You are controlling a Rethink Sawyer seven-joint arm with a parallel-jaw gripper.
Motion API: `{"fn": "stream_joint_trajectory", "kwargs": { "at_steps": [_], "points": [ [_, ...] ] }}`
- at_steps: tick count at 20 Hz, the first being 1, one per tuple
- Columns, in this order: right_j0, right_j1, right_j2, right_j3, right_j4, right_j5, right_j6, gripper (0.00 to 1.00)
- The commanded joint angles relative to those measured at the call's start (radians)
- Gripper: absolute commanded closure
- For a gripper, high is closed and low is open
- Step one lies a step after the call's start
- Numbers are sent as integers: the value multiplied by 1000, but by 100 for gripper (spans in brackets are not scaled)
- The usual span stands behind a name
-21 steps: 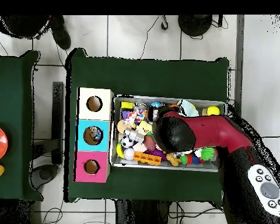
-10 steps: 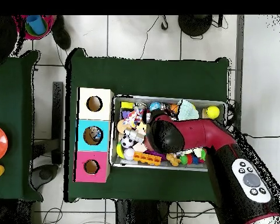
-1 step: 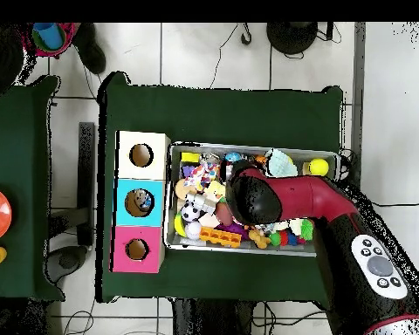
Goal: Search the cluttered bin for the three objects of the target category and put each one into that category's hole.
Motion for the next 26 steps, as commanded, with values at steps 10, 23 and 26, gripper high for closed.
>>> {"fn": "stream_joint_trajectory", "kwargs": {
  "at_steps": [10,23,26],
  "points": [
    [32,156,-57,-185,-97,-114,21,0],
    [84,204,-145,-202,-72,-141,36,0],
    [144,146,-225,-199,-27,47,42,0]
  ]
}}
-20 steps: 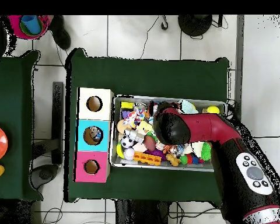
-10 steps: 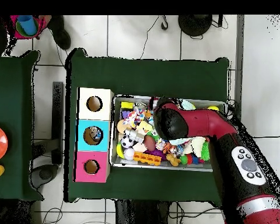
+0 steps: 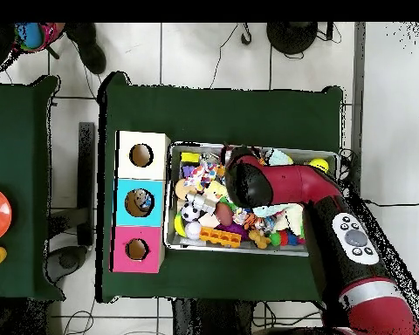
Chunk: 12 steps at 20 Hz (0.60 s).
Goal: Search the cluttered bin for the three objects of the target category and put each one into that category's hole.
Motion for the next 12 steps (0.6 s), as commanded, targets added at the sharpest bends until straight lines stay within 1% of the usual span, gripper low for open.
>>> {"fn": "stream_joint_trajectory", "kwargs": {
  "at_steps": [1,2,5,12],
  "points": [
    [63,-34,-134,-39,-21,192,40,0],
    [67,-36,-144,-37,-17,202,38,0],
    [58,-29,-137,-30,-10,203,17,0],
    [48,-45,-135,-18,-12,215,-4,0]
  ]
}}
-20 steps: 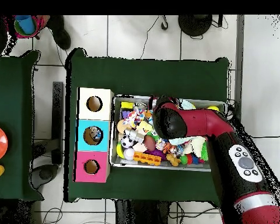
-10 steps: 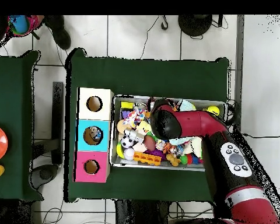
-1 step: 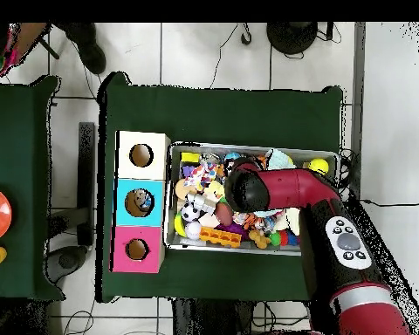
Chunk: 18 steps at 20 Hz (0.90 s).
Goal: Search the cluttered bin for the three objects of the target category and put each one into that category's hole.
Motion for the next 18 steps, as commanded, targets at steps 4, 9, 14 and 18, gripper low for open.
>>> {"fn": "stream_joint_trajectory", "kwargs": {
  "at_steps": [4,9,14,18],
  "points": [
    [-13,-22,-40,-2,-13,94,2,0],
    [-20,-17,-39,23,-4,91,1,0],
    [-14,-45,-35,90,23,100,23,0],
    [-1,-70,-37,129,43,105,45,0]
  ]
}}
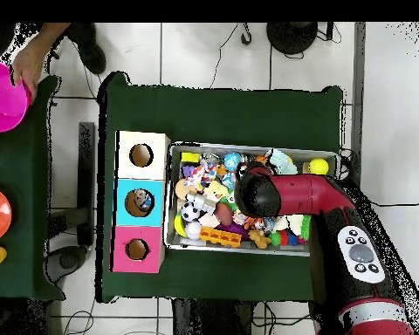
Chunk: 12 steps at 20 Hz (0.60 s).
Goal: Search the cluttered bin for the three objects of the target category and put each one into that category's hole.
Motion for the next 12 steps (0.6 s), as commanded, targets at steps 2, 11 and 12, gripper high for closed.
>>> {"fn": "stream_joint_trajectory", "kwargs": {
  "at_steps": [2,11,12],
  "points": [
    [-1,-32,12,123,38,95,49,0],
    [-13,-19,23,158,51,70,50,0],
    [-15,-12,22,158,49,64,51,0]
  ]
}}
